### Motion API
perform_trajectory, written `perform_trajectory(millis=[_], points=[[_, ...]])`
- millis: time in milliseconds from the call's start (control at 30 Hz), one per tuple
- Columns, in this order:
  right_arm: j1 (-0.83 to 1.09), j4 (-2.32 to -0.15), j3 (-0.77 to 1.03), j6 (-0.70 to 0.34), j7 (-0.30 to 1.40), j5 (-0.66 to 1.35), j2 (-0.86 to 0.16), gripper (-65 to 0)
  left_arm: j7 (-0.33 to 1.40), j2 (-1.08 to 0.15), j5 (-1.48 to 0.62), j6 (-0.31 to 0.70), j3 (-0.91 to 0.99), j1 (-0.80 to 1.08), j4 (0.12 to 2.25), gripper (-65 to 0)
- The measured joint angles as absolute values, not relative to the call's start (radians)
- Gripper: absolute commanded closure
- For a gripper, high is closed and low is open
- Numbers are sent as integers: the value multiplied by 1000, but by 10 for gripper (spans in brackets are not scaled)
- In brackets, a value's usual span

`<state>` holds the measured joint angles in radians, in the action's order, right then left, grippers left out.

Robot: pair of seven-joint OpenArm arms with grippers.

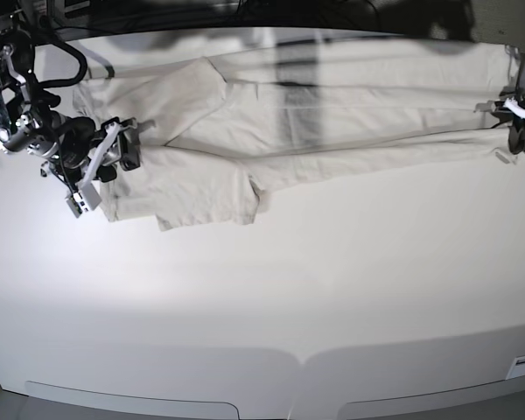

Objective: Fold the T-shirt properly
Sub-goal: 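Regrasp the folded edge with right gripper and pull it straight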

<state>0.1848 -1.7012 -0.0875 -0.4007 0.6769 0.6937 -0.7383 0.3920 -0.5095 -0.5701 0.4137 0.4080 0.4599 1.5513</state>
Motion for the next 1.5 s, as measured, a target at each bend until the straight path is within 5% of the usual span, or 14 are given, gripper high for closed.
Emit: perform_trajectory(millis=[367,600,767,933,1500], points=[[-46,-1701,-579,-348,648,421,-805,-287,367,-412,-513,456,409,446,1551,0],[-135,-1701,-734,-307,658,337,-860,-287,366,-390,-502,456,409,446,1551,0],[-141,-1699,-748,-291,659,319,-876,-250,366,-390,-502,456,409,446,1551,0],[-141,-1698,-748,-268,658,320,-878,0,366,-391,-502,456,409,446,1551,0],[-97,-1991,-740,15,822,234,-1022,0,405,-390,-505,456,457,460,1664,0]])
